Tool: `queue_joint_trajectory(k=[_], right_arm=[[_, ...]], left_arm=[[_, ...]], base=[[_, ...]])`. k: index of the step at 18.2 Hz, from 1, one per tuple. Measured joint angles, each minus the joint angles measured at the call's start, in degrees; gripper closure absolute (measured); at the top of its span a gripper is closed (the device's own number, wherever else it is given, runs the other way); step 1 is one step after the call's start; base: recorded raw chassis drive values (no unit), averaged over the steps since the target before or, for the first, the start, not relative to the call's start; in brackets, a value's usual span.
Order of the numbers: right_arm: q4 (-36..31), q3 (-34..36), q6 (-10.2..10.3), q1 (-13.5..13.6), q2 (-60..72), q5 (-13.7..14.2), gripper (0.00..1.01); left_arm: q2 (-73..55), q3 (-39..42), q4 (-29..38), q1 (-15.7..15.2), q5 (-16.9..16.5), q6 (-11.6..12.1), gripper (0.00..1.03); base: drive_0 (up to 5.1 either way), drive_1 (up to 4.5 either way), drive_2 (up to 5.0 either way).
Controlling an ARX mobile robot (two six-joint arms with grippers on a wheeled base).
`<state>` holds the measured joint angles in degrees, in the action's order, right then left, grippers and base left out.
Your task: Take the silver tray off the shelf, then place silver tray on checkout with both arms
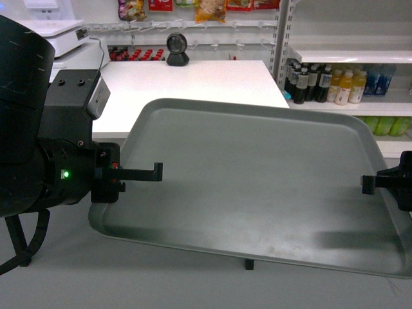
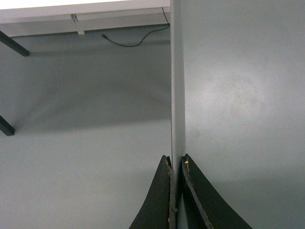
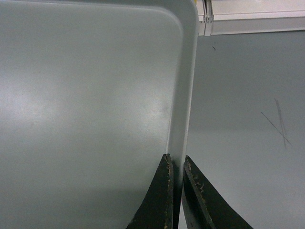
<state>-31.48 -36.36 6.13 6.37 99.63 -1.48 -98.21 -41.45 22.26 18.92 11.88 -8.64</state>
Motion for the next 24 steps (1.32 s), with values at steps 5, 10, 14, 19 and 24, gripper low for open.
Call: queue_joint_trajectory(k=[5,10,14,19,24], right_arm=[[-0.09,0.00,0.02,0.00,0.00,0.00,0.98],[-0.04,0.00,0.00,-0.04,0.00,0.02,0.98],[0.09,0.00,0.00,-0.04,0.00,0.00,0.98],[-0.11,0.00,0.04,0.31,-0.02,0.02,0.98],[0.17,0.00,0.02,0.00,0.00,-0.04,0.98]], left_arm=[[0.00,0.00,0.09,0.00,0.00,0.02,1.00],[0.00,0.00,0.04,0.00,0.00,0.02,1.00],[0.00,0.00,0.02,0.00,-0.04,0.02,1.00],[0.02,0.00,0.04,-0.28,0.00,0.11,1.00],[-0.15,0.00,-0.11,-0.20,-0.09,0.07,1.00]], base=[[-5.0,2.46,2.5],[-5.1,2.40,2.4],[-5.0,2.41,2.4],[-5.0,2.44,2.4],[-5.0,2.44,2.4]])
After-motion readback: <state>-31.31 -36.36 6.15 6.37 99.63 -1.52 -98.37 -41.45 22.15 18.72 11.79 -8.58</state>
